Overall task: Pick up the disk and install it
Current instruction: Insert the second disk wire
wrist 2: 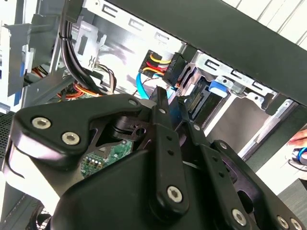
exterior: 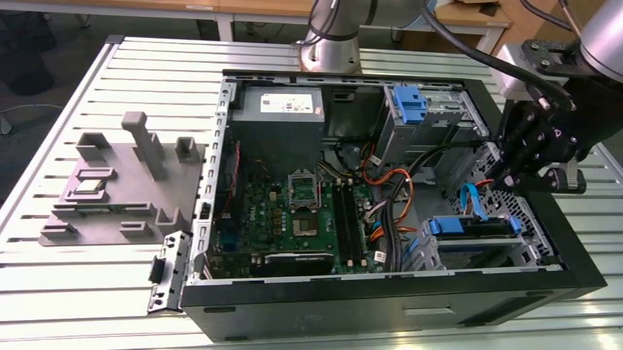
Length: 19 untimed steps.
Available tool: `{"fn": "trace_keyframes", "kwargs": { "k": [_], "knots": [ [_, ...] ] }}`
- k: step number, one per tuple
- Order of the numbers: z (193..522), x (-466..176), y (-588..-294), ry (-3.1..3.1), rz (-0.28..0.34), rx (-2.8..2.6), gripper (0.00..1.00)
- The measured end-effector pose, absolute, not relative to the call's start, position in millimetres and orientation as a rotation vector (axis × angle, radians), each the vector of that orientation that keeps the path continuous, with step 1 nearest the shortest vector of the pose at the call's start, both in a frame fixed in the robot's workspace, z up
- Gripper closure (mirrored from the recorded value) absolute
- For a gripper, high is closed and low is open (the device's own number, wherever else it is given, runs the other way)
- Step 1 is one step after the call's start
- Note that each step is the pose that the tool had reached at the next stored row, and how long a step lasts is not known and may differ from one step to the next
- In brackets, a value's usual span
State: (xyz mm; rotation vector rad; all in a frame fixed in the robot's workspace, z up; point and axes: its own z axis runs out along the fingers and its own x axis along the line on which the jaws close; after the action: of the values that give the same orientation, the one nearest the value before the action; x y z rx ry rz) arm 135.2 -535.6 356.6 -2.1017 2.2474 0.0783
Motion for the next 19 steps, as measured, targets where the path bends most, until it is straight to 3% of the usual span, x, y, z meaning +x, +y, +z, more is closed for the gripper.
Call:
{"fn": "trace_keyframes", "kwargs": {
  "k": [19],
  "knots": [
    [357,151,-535,2.251,0.086,-2.105,0.76]
  ]
}}
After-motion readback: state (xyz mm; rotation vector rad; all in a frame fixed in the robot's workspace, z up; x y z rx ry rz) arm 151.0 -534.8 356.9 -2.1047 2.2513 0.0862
